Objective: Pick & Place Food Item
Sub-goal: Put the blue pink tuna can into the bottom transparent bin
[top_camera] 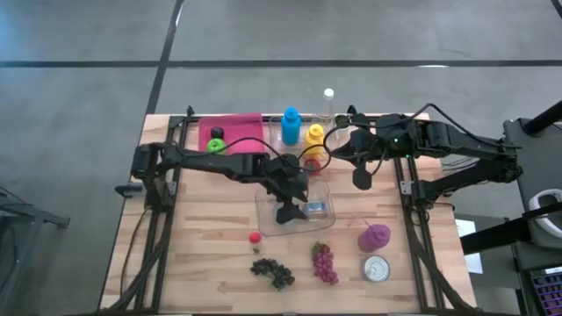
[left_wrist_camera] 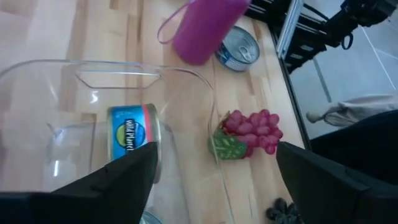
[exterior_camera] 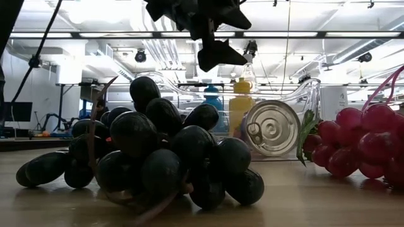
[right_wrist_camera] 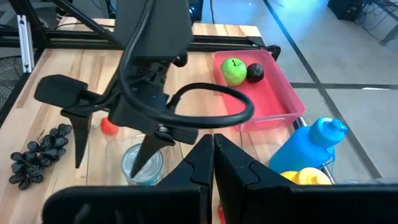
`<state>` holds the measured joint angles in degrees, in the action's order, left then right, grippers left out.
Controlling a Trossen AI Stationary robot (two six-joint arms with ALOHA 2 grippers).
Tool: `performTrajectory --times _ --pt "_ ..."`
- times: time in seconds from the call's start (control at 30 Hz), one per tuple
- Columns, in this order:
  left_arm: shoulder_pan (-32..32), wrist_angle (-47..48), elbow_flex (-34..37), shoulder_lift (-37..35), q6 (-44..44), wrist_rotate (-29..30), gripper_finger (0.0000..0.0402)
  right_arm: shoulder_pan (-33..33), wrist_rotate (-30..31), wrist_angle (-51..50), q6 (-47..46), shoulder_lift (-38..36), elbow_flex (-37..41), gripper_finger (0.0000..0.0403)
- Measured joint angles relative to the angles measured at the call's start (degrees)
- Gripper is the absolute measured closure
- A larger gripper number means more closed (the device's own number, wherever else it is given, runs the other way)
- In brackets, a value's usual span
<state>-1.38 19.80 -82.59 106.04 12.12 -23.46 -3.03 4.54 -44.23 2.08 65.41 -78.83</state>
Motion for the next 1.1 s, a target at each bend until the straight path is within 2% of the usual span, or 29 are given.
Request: performTrajectory --times 0.5,1.1 --pt "0.14 0.25 0.11 0.0 -4.72 2.63 0.0171 0.0 0.0 0.0 -0.13 0.0 0.0 0.0394" --pt "0.17 0.25 0.15 0.0 -1.8 2.87 0.0253 0.0 -0.02 0.0 -0.08 -0.02 -0.02 0.0394"
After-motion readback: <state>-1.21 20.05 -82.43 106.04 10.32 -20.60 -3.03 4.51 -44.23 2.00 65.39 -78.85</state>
